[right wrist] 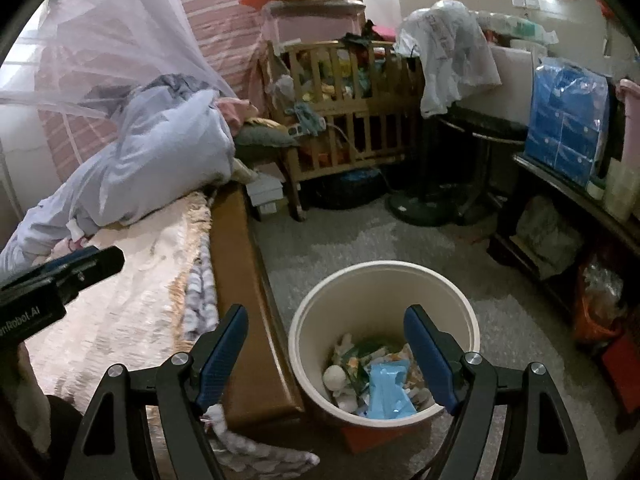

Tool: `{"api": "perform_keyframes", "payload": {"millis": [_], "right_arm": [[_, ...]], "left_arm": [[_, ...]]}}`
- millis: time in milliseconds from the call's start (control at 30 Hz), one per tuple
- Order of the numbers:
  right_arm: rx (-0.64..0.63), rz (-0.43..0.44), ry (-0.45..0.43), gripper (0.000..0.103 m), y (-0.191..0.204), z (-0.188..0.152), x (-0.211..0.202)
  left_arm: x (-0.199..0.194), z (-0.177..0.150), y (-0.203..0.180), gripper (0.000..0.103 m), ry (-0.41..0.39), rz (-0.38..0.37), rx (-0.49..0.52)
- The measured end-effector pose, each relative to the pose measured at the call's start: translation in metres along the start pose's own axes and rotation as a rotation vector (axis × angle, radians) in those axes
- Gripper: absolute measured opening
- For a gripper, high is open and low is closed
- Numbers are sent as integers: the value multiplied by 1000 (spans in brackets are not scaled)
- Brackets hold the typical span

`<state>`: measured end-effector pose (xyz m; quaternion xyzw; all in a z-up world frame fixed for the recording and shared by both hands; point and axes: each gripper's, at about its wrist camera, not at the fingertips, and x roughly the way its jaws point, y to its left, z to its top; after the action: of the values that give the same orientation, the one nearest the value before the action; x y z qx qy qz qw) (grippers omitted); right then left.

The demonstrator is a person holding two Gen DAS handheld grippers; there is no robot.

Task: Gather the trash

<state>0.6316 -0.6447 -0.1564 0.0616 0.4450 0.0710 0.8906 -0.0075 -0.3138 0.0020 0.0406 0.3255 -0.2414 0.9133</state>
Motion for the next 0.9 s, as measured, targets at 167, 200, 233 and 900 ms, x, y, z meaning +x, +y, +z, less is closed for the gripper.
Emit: {"api": "perform_keyframes", "payload": {"millis": [167,200,233,900], "right_arm": [[6,-3,-36,78,9,3,-17],[7,-2,-41,78,11,4,-20],[6,0,-45,78,12,5,-23],[-19,1,-99,78,23,11,-46]], "left_arm": [[-15,-2,5,46,-29,15,-1],[-18,-3,6,45,-36,17,1],[-21,-4,6,46,-42,20,3],[-45,-7,2,46,-103,27,19]]}}
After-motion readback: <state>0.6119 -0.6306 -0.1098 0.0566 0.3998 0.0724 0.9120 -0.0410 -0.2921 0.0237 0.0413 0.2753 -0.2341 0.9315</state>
